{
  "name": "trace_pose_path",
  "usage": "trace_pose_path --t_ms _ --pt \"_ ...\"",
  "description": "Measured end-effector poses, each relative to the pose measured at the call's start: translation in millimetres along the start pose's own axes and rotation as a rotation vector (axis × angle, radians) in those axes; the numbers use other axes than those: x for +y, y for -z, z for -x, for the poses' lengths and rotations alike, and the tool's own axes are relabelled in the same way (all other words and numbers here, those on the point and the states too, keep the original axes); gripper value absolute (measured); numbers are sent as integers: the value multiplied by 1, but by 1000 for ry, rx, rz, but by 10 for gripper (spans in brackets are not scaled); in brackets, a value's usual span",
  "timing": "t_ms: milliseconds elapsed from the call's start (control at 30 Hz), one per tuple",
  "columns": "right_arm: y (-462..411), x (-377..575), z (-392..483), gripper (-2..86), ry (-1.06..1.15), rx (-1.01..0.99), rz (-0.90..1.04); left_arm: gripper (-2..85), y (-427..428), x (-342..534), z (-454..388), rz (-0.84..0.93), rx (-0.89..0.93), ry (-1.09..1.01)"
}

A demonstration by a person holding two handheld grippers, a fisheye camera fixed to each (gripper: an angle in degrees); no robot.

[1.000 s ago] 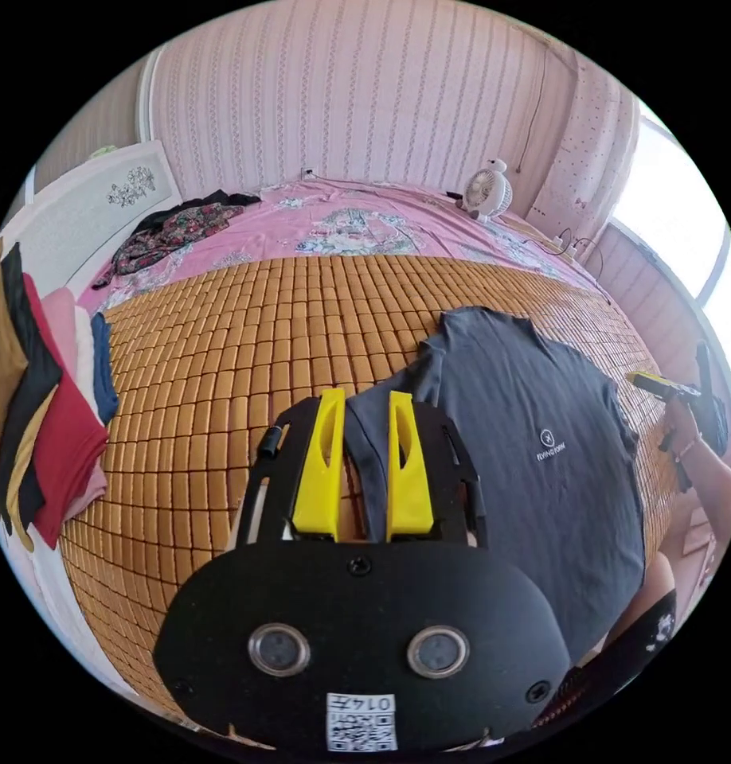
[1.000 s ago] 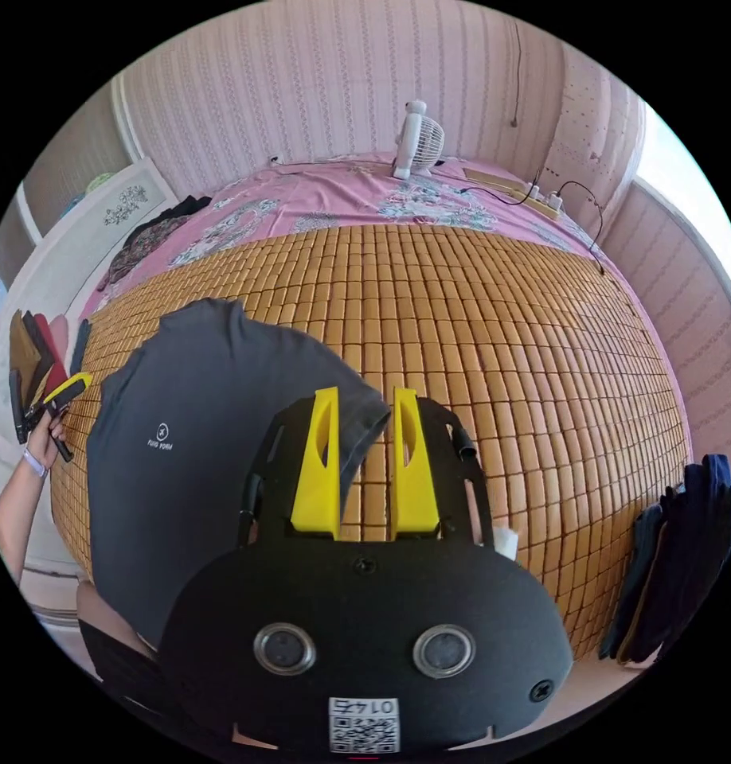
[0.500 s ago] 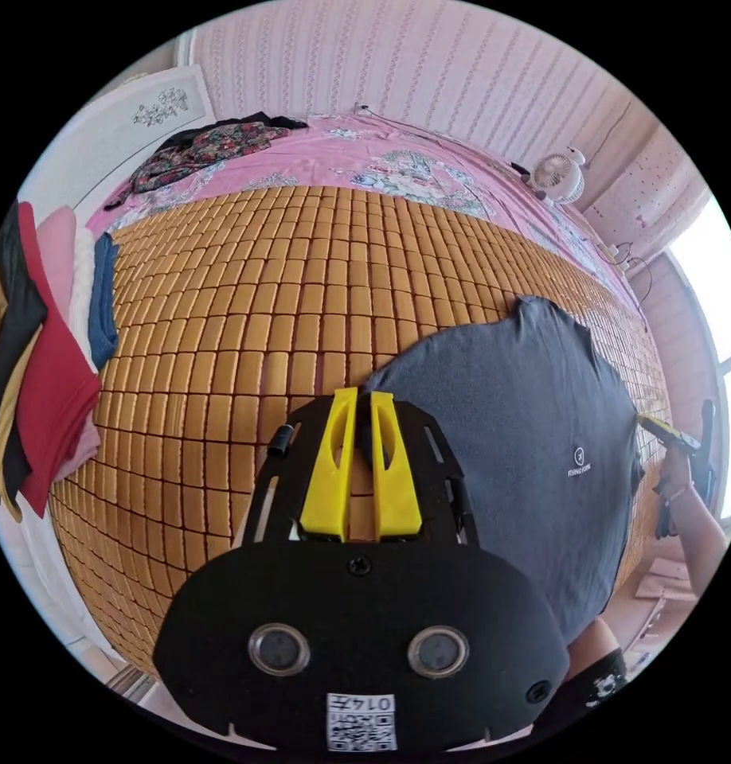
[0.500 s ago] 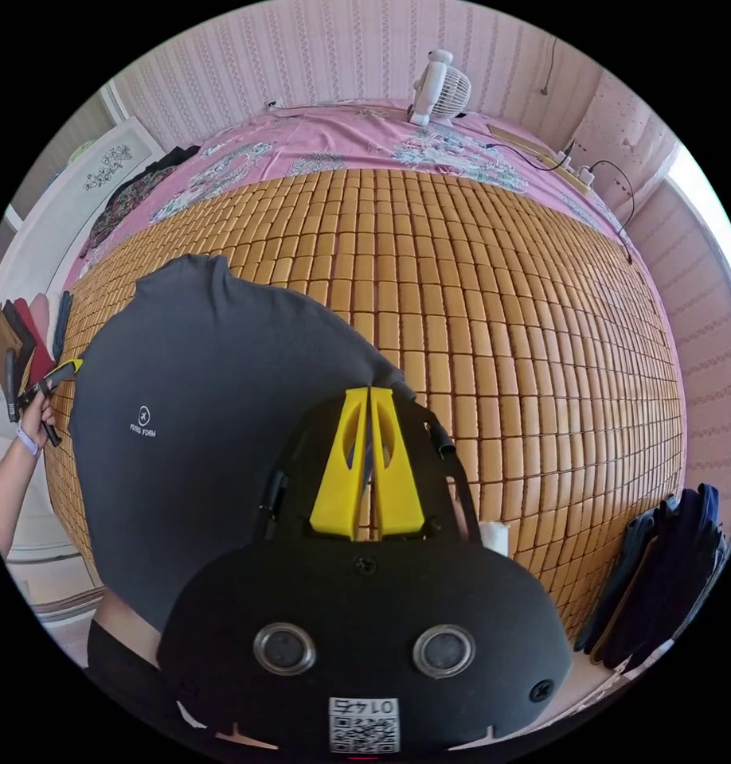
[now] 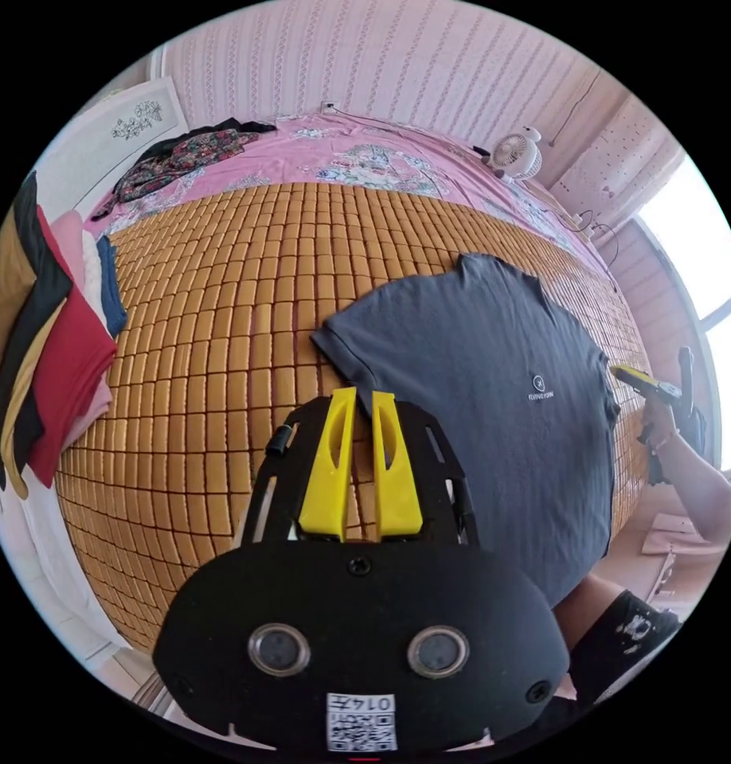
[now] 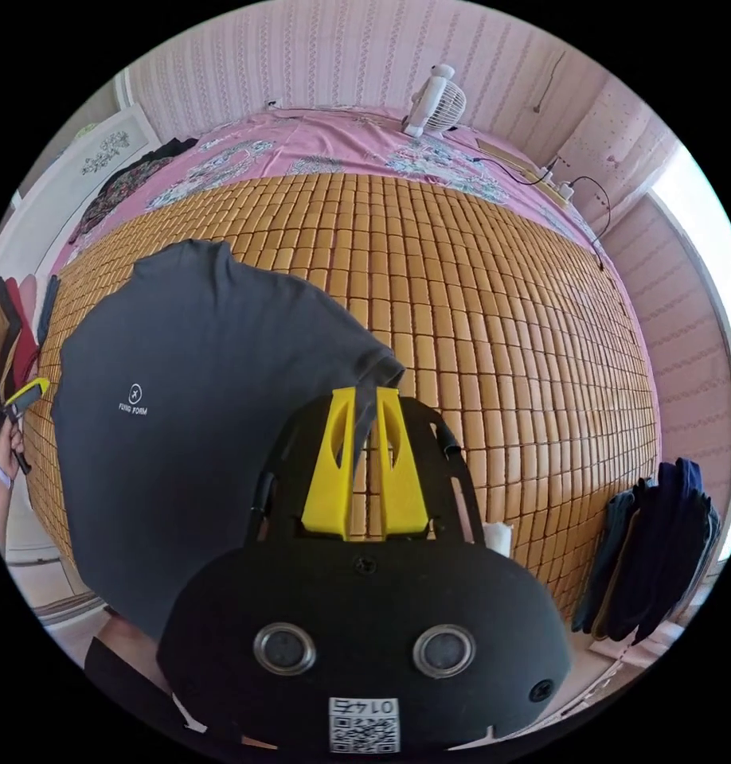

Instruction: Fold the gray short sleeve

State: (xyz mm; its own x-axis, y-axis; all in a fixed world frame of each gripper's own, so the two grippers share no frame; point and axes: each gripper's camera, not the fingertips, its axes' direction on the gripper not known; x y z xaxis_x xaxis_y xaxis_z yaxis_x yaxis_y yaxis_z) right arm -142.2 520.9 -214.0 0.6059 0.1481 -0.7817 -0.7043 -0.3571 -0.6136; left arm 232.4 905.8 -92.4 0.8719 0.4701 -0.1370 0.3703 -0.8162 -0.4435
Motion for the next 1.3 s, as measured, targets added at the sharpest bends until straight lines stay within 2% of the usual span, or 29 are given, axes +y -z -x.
trace_pose_path --t_ms 133,200,300,433,500,567,700,833,1100,1300 --pt "-16 -18 -16 45 -64 -86 -6 16 -33 2 -2 88 -22 110" --pt "-36 -27 -20 16 -66 -43 91 2 -36 3 1 67 14 125" --pt "-40 -33 -28 0 -73 -20 69 -5 -38 -1 0 70 19 99" --pt "-44 -34 -47 -7 -140 -164 40 -7 -42 -5 -3 80 17 78" --pt "-35 -28 -51 -7 -158 -171 -4 -8 -42 -4 -4 72 23 94" --pt "-19 -16 -49 -6 -141 -167 -55 -9 -43 0 -6 50 22 117" --pt "-3 22 -19 -4 -35 -369 -34 -10 -45 7 -22 17 -52 144" --pt "-28 41 16 -3 60 -245 99 -10 -48 12 -29 5 -73 137" --pt "-34 33 51 -3 186 -129 84 -9 -51 24 -34 -14 -85 114" --pt "-39 19 69 -3 166 -120 128 -8 -53 36 -31 -33 -65 121"
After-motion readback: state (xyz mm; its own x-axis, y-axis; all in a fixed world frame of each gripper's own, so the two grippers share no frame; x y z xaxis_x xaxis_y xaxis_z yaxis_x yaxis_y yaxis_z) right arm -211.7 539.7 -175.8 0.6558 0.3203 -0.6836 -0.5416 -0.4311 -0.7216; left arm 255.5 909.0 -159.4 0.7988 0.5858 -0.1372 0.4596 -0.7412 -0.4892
